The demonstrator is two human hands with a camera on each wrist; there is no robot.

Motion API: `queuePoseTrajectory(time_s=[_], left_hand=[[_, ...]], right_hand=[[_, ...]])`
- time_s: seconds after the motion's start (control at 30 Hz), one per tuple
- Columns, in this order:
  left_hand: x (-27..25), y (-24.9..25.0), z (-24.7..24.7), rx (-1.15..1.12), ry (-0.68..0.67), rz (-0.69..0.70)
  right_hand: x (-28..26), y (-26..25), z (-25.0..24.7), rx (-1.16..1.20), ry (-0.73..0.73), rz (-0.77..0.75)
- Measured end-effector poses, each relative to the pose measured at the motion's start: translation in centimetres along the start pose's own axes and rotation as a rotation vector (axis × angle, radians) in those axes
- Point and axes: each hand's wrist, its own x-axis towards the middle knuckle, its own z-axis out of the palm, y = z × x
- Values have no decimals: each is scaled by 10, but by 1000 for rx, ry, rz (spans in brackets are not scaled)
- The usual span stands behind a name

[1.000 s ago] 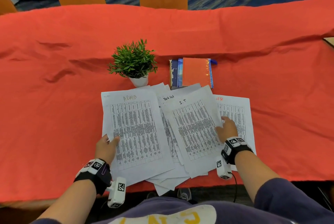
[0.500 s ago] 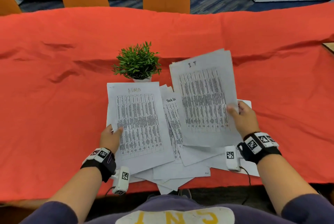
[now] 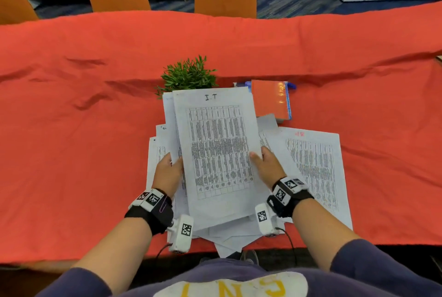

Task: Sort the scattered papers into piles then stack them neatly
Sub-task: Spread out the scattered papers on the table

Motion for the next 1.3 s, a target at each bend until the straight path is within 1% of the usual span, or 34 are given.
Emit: queuePoseTrajectory(time_s=[0.1, 0.17, 0.27, 0.3, 0.37, 0.43, 0.5, 0.6, 0.63, 0.7, 0.77, 0.83, 0.9, 1.0, 1.1, 1.2, 1.3], left_hand=[[-3, -5, 4, 4, 17, -59], [-5, -11, 7, 37, 11, -92], [-7, -21, 9, 224, -32, -4], [-6, -26, 8, 250, -33, 6], [-3, -35, 4, 267, -5, -27], [-3, -41, -4, 283, 43, -53], [-3, -48, -14, 287, 68, -63], [-5, -54, -26, 264, 84, -81], [-5, -54, -29, 250, 90, -100], [-6, -56, -34, 218, 97, -131], [-5, -57, -38, 213, 106, -151], [-4, -58, -40, 207, 126, -169], [-4, -58, -41, 201, 139, -176], [-3, -58, -41, 192, 146, -186], [1, -60, -42, 187, 153, -193], [5, -60, -40, 185, 149, -186], [8, -60, -38, 186, 141, -169]], right_hand=[[-3, 1, 11, -61, -38, 39], [-6, -3, 17, -71, -39, 25], [-6, 0, 23, -61, -79, -1], [-6, 2, 23, -59, -95, -5], [-3, 9, 18, -57, -110, 1], [2, 18, 4, -90, -104, 38], [15, 32, -14, -202, -28, 118], [33, 55, -40, -458, 142, 280], [38, 61, -46, -518, 167, 324], [43, 70, -53, -603, 169, 407], [48, 78, -57, -648, 156, 451], [53, 84, -58, -635, 156, 479], [54, 88, -59, -585, 155, 475], [52, 86, -60, -530, 149, 407], [48, 85, -66, -443, 189, 341], [40, 94, -85, -434, 281, 321], [27, 112, -113, -464, 418, 442]])
